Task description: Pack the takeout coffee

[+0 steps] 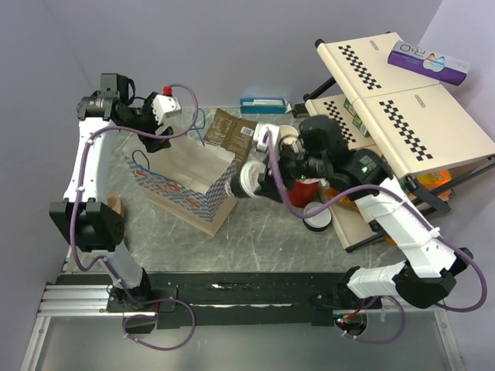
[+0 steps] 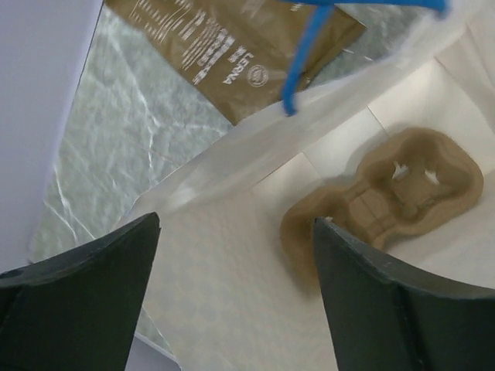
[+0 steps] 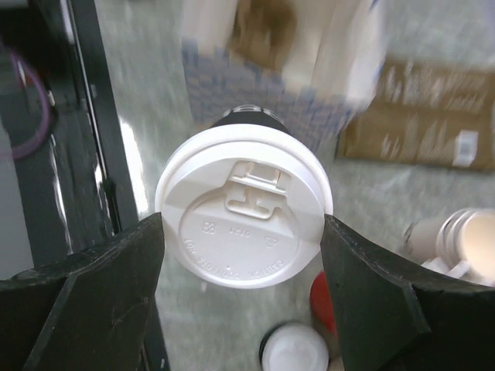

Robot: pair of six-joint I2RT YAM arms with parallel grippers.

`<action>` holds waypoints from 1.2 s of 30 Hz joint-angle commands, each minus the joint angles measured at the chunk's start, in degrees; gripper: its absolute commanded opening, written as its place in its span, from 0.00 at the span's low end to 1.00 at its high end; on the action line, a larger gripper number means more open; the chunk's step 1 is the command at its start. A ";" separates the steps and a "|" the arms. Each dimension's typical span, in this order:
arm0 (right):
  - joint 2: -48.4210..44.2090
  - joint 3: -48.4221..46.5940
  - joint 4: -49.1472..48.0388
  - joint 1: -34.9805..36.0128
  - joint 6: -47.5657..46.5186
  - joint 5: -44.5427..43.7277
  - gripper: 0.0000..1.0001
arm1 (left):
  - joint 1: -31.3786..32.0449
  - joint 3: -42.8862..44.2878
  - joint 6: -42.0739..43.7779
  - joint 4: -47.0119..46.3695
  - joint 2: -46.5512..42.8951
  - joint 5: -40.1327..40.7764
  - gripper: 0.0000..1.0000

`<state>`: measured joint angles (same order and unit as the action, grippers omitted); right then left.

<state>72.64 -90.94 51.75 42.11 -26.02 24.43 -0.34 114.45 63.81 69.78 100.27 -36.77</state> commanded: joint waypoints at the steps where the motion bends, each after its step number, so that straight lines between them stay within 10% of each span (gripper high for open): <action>1: 3.81 -13.02 -0.68 -0.27 2.81 5.36 0.00 | -1.15 -6.94 -21.66 -18.51 -7.62 3.99 0.90; 5: 8.20 -21.81 -0.33 -0.18 5.89 5.99 0.00 | -3.61 -8.90 -42.58 -25.92 -12.28 6.80 0.95; 14: 22.36 -41.58 -0.94 1.31 11.95 1.17 0.00 | -6.95 -13.12 -48.08 -19.52 -16.60 14.28 0.93; 36: 26.32 -39.32 0.90 6.32 10.02 -5.08 0.00 | -10.12 -10.92 -46.50 -8.26 -9.57 -1.36 0.18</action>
<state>100.68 -130.47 52.84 47.90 -16.14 21.93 -10.76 100.27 16.99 59.77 89.56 -31.57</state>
